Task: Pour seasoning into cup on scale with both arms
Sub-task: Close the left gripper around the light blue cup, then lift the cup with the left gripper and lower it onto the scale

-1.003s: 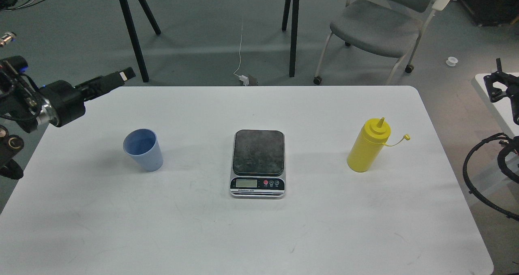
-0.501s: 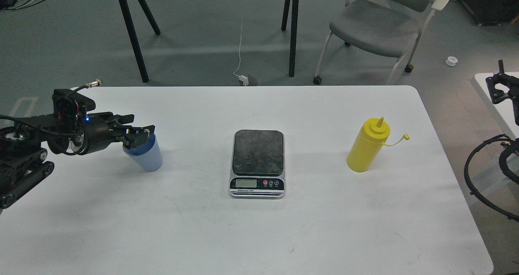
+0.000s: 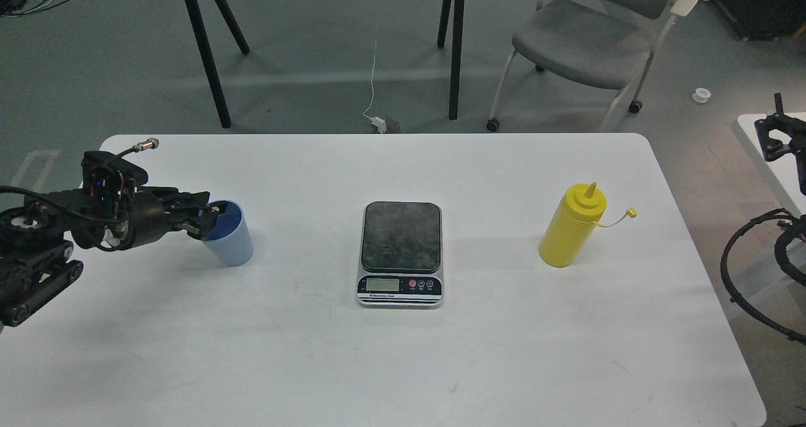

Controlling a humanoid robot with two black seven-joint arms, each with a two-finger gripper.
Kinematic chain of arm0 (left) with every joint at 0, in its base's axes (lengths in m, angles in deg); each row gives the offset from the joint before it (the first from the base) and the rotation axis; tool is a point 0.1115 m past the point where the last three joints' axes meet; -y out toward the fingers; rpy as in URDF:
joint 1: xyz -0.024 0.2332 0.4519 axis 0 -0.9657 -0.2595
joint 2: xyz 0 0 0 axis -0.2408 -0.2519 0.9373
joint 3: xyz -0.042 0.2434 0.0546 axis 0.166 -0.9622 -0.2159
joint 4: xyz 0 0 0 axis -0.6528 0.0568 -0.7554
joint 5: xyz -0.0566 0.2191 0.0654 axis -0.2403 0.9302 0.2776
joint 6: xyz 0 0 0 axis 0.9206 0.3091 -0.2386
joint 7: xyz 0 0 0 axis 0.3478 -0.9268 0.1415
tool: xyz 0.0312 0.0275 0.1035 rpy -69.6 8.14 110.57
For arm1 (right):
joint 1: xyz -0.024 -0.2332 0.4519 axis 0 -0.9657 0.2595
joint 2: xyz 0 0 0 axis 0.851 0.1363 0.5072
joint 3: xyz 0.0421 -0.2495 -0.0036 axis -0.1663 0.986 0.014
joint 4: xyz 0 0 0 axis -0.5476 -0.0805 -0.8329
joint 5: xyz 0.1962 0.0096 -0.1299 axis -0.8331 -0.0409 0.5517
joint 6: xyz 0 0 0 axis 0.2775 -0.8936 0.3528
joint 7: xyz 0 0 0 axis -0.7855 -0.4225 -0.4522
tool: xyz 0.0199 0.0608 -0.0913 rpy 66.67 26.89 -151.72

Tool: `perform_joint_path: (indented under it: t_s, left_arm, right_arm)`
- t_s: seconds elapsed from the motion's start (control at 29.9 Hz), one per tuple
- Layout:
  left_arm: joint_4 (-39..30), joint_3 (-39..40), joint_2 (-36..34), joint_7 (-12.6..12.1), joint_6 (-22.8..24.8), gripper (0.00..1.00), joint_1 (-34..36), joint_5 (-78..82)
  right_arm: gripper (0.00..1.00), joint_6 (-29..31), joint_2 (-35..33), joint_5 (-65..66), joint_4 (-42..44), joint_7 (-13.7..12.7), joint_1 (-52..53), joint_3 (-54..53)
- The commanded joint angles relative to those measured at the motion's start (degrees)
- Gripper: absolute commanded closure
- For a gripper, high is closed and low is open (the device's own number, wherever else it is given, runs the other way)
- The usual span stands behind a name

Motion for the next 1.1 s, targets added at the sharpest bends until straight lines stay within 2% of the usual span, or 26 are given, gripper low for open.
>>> perform_joint_path:
  t_s: [0.0, 0.3, 0.4, 0.63, 0.7, 0.9, 0.97, 1.07]
  left_arm:
    - [0.0, 0.0, 0.0, 0.0, 0.1, 0.98, 0.0, -0.3]
    - [-0.7, 0.1, 0.0, 0.0, 1.2, 1.0, 2.6, -2.7]
    - [-2.1, 0.3, 0.0, 0.0, 4.0, 1.0, 4.2, -3.7]
    - [-12.0, 0.3, 0.6, 0.0, 13.0, 1.0, 14.4, -11.0]
    - [-12.6, 0.1, 3.1, 0.0, 13.9, 1.0, 16.4, -10.7]
    - [-11.4, -3.3, 15.8, -4.8, 17.1, 1.0, 20.2, -9.0]
    - [-9.6, -5.7, 19.8, -6.5, 17.0, 1.0, 21.1, -8.8]
    - [-4.9, -7.9, 25.0, -6.6, 17.0, 1.0, 21.3, -8.7]
  right_arm:
    - [0.0, 0.0, 0.0, 0.0, 0.2, 0.0, -0.2, 0.0]
    - [0.0, 0.0, -0.9, 0.0, 0.2, 0.0, -0.5, -0.1]
    - [0.0, 0.0, -1.3, 0.0, 0.2, 0.1, -0.5, -0.1]
    - [0.0, 0.0, -1.4, 0.0, 0.2, 0.1, -0.5, 0.0]
    - [0.0, 0.0, -1.5, 0.0, 0.2, 0.0, -0.5, 0.0]
    - [0.0, 0.0, -2.5, 0.0, 0.2, 0.0, -1.0, 0.0]
    - [0.0, 0.0, -2.8, 0.0, 0.2, 0.0, -1.0, 0.0]
    - [0.0, 0.0, -3.1, 0.0, 0.2, 0.1, -1.0, 0.0]
